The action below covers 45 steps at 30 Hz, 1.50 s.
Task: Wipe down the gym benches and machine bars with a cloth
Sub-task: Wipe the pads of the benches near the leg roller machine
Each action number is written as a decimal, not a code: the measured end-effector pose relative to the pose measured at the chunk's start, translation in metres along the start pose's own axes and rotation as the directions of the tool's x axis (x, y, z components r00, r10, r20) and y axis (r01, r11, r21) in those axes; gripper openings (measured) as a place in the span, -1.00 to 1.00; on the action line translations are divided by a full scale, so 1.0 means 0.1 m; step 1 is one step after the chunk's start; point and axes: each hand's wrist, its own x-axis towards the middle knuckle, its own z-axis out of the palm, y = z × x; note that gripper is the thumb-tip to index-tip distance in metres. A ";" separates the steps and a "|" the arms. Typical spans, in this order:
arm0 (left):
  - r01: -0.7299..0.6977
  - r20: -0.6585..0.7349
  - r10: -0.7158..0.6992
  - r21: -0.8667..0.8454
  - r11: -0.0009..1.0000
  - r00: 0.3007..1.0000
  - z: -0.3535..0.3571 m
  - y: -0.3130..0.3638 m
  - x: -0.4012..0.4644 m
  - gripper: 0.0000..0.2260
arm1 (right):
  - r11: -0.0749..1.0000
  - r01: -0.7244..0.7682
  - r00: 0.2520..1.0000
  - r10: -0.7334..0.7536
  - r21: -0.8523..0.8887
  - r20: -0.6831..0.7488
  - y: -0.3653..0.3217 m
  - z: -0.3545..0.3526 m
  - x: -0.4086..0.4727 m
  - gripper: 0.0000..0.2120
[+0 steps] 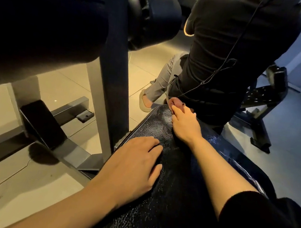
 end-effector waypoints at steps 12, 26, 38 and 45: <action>-0.035 -0.031 0.036 0.037 0.999 0.999 0.02 0.00 0.01 -0.60 | 0.999 -0.037 0.999 0.037 -0.007 0.020 0.32 0.01 0.05 -0.58; -0.130 -0.027 0.132 0.059 0.990 0.991 0.08 0.01 0.06 -0.77 | 0.973 -0.208 0.977 0.211 -0.097 0.019 0.69 -0.11 -0.61 -0.56; -0.206 -0.012 0.206 0.035 0.978 0.978 0.26 0.47 0.22 -0.86 | 0.986 -0.145 0.989 0.147 -0.084 0.025 0.86 -0.14 -0.81 -0.55; -0.245 -0.059 0.245 0.005 0.969 0.968 0.31 0.67 0.12 -0.84 | 0.922 -0.381 0.923 0.384 -0.073 0.024 1.60 -0.35 -1.41 -0.57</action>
